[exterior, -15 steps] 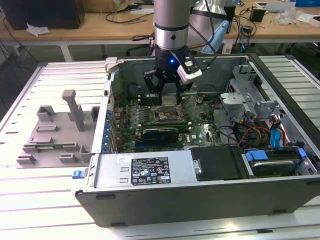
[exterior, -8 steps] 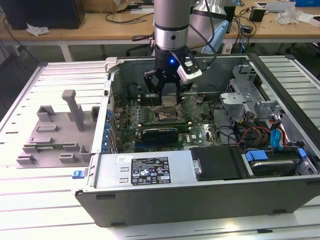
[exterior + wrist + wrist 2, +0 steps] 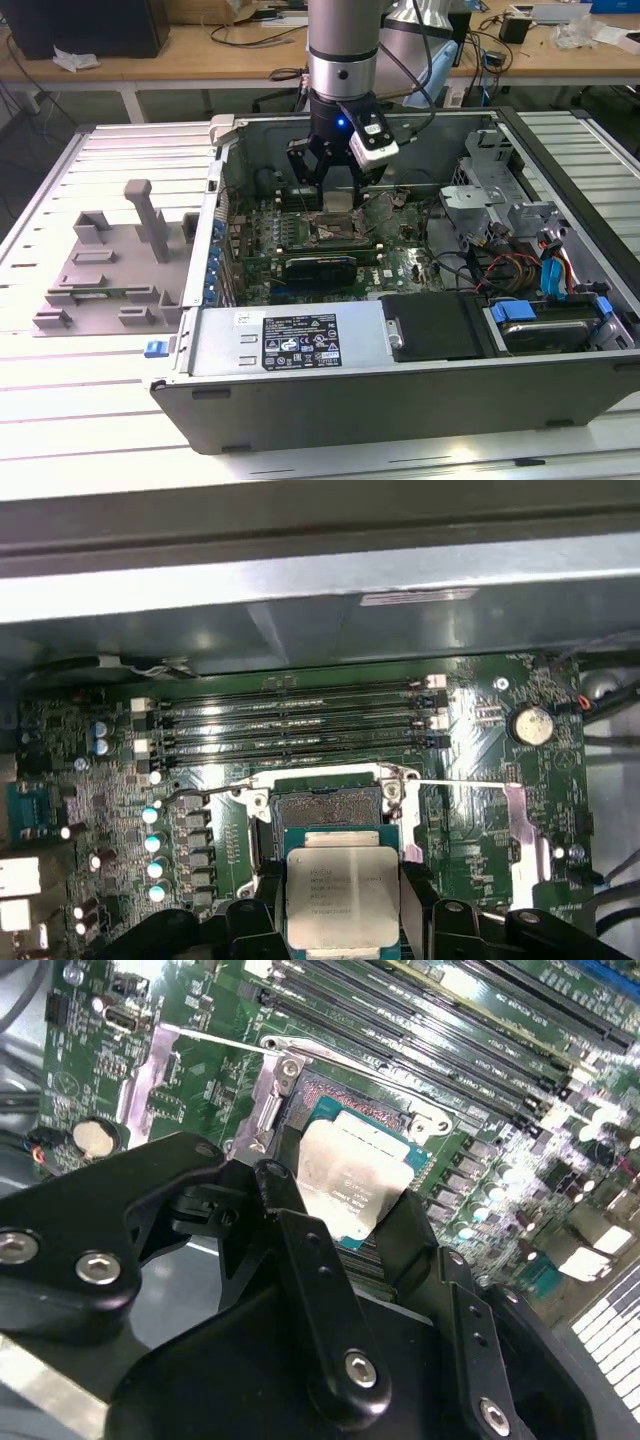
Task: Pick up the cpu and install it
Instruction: 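Place the cpu into insertion slot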
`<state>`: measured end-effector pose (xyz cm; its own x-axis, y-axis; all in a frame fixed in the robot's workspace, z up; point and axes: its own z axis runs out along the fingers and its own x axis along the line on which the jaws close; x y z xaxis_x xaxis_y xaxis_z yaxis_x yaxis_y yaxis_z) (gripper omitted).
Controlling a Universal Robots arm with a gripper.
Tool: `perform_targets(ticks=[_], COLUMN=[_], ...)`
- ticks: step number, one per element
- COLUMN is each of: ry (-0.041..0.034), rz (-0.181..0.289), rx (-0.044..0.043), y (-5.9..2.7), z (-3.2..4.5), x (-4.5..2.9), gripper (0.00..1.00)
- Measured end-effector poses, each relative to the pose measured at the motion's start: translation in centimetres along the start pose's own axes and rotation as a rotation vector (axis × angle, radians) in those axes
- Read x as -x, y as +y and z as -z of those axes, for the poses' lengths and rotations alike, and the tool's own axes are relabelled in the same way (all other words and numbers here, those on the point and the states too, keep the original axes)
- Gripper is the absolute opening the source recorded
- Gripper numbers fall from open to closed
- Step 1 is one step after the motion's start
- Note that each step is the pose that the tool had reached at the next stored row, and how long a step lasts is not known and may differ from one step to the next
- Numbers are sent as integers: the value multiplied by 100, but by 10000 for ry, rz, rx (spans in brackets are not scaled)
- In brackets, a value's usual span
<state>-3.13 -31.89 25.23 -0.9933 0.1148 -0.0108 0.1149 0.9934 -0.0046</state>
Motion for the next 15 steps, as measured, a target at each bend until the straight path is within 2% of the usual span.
perform_targets(ticks=[1, 3, 7, 10, 15], ry=[2, 6, 9, 14, 19], rz=[-270, -1160, -1939, -2934, -3945], rx=[-4, -13, -21, -32, -43], y=[0, 0, 0, 0, 0], z=[0, 0, 0, 0, 0], x=[0, 0, 0, 0, 0], gripper=[55, 55, 55, 55, 55])
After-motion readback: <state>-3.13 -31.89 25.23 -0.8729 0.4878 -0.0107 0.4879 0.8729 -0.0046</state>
